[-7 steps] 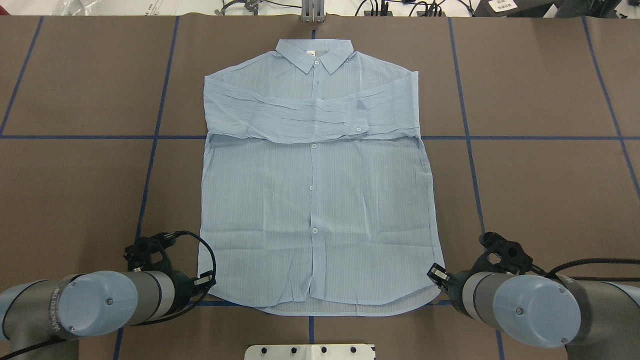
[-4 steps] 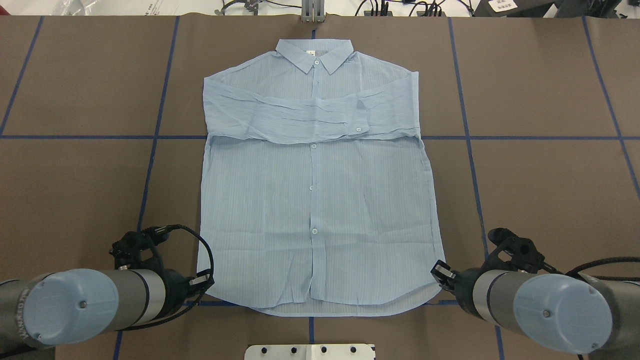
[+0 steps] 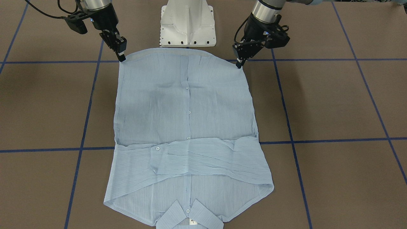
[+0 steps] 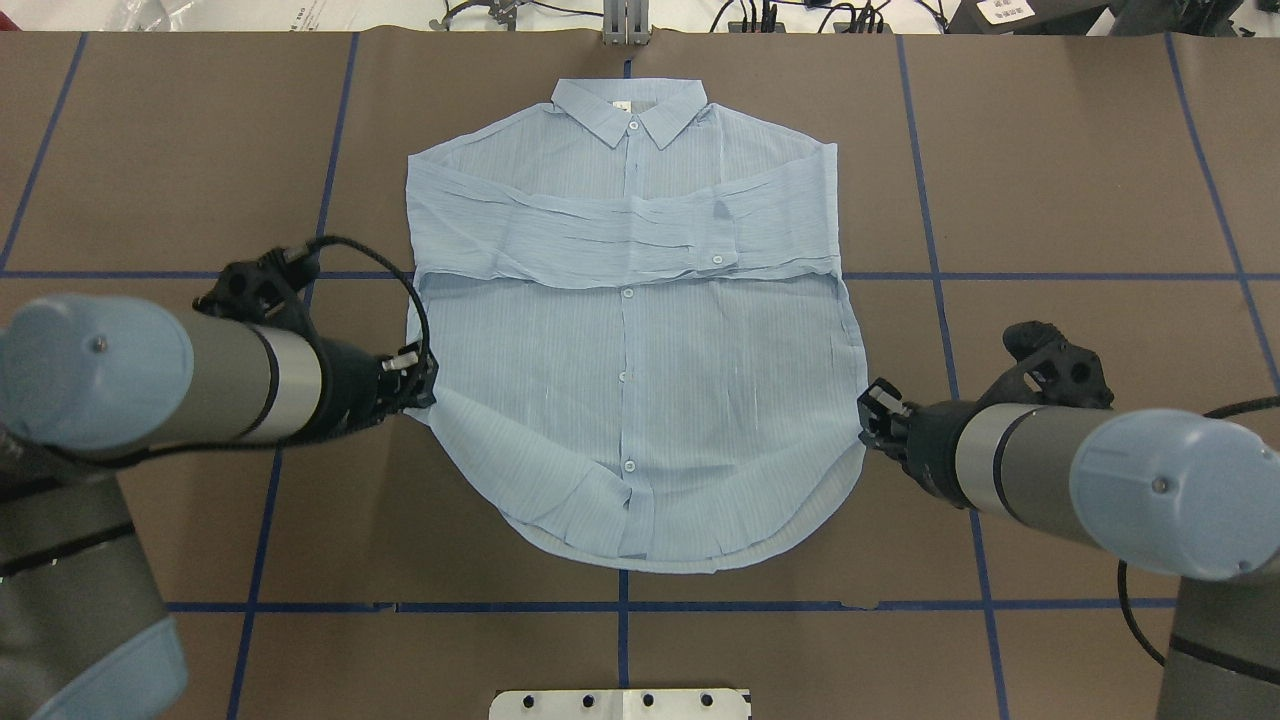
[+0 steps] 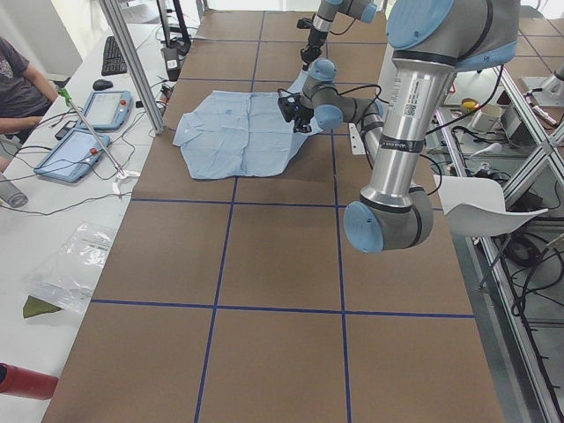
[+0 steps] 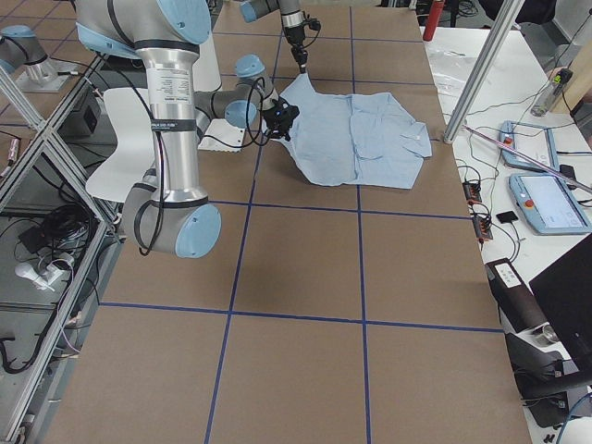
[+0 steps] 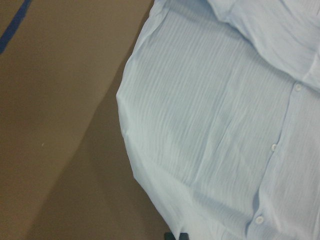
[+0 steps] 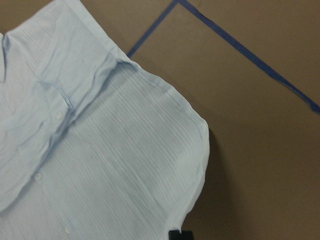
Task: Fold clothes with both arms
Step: 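Lift the hem with both grippers and fold it toward the collar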
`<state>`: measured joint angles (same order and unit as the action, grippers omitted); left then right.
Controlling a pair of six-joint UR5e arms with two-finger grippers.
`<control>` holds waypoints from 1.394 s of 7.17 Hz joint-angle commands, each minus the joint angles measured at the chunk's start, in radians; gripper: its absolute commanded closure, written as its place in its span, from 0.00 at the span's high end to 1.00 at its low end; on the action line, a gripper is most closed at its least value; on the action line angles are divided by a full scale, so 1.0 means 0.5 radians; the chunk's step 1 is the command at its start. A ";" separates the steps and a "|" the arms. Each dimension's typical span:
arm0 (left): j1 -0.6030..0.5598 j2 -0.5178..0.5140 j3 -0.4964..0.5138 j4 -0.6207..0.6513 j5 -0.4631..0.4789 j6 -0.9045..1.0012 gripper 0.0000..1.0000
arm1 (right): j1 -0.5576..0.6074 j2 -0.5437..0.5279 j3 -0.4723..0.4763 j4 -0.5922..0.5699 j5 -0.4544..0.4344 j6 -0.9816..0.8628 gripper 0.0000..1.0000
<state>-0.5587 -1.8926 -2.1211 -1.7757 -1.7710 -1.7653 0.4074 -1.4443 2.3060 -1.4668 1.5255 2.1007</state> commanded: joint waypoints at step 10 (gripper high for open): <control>-0.668 -0.703 1.648 -0.951 -0.250 0.285 0.00 | 0.799 1.038 -1.696 0.310 0.042 -0.406 0.00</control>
<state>-0.8921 -2.2136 -1.4116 -2.1570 -1.8984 -1.6272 0.7979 -0.9763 1.5814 -1.3711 1.5450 1.9063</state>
